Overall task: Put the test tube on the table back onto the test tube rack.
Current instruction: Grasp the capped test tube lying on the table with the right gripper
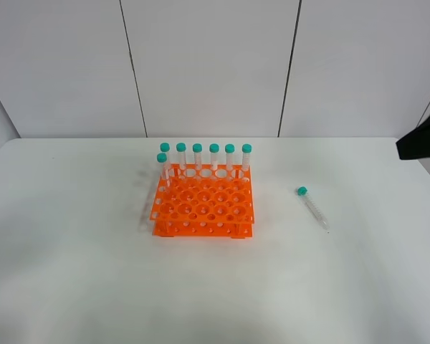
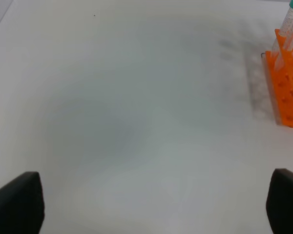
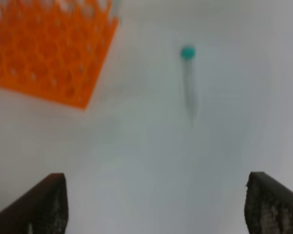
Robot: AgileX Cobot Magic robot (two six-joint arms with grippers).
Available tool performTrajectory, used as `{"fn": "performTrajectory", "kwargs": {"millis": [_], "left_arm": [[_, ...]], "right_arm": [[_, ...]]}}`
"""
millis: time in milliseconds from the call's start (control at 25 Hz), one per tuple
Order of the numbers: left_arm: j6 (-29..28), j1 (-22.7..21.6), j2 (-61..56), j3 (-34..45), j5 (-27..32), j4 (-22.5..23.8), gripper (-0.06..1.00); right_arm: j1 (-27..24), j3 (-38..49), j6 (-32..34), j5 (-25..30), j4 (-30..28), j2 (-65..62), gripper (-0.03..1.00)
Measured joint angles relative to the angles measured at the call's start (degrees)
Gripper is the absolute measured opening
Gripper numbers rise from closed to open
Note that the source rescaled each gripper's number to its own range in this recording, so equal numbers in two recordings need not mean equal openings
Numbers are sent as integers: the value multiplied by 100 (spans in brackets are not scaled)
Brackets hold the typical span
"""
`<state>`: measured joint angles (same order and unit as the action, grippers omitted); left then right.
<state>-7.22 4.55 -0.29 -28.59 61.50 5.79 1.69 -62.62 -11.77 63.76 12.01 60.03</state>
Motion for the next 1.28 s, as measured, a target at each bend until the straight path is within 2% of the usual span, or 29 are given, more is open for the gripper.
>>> {"fn": "performTrajectory", "kwargs": {"millis": [120,280,440,680,840,1080,1280], "left_arm": [[0,0,0,0,0,0,100],[0,0,0,0,0,0,100],[0,0,0,0,0,0,100],[0,0,0,0,0,0,100],[0,0,0,0,0,0,100],[0,0,0,0,0,0,100],[0,0,0,0,0,0,100]], "right_arm": [[0,-709,18,472,14,1072,87],[0,-1298,39,559,14,2154,87],[102,-1635,-36,349,-45,3038,87],[403,-1682,-51,-208,-357,4117,87],[403,-1682,72,-225,-444,4703,87],[403,-1682,26,-419,-739,5278,87],[403,-1682,26,-789,-889,5457,87]]}}
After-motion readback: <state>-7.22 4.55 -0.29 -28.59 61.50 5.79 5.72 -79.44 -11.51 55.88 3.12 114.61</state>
